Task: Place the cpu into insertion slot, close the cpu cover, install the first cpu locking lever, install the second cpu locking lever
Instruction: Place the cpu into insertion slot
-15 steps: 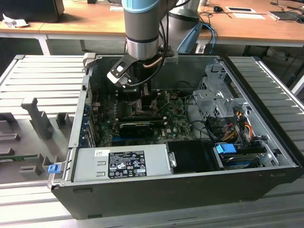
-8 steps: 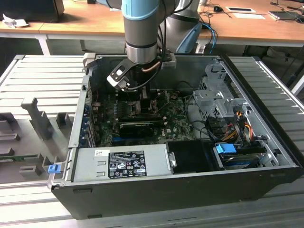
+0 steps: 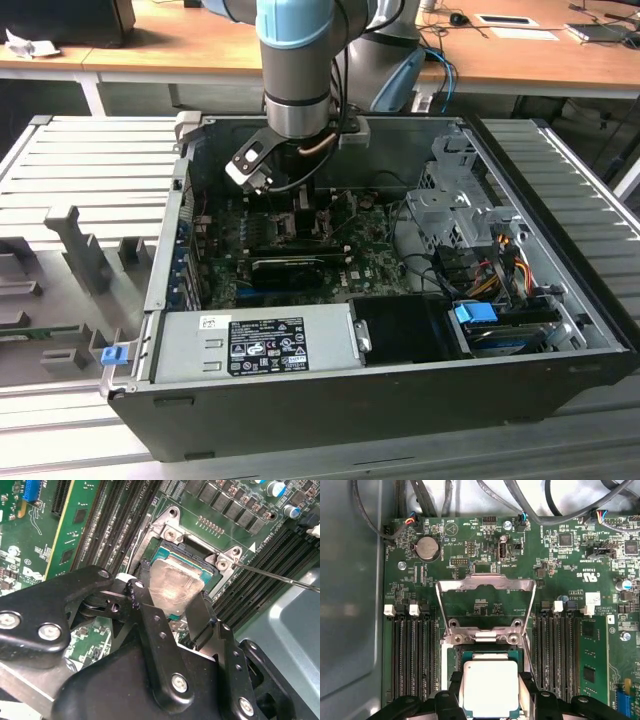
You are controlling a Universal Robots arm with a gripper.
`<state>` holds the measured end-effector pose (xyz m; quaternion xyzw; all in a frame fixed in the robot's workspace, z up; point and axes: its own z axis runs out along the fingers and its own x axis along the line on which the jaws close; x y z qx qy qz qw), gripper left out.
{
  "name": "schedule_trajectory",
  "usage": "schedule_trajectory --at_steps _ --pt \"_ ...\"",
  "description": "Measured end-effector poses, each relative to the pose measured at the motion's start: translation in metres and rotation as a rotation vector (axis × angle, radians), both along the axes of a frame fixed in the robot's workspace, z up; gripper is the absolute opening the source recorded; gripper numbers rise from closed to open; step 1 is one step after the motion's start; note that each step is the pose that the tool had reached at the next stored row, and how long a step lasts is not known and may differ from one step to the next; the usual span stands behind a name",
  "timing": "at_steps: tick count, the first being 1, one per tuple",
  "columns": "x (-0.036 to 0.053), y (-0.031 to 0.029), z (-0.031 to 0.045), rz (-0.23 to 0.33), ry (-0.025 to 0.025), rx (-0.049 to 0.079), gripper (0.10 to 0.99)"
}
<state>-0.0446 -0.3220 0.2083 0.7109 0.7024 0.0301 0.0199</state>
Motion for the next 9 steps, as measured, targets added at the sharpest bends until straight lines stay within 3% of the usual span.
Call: schedule_trajectory --at_steps 9 --pt "0.0000 0.0001 -0.0002 0.000 -0.0002 0.000 0.529"
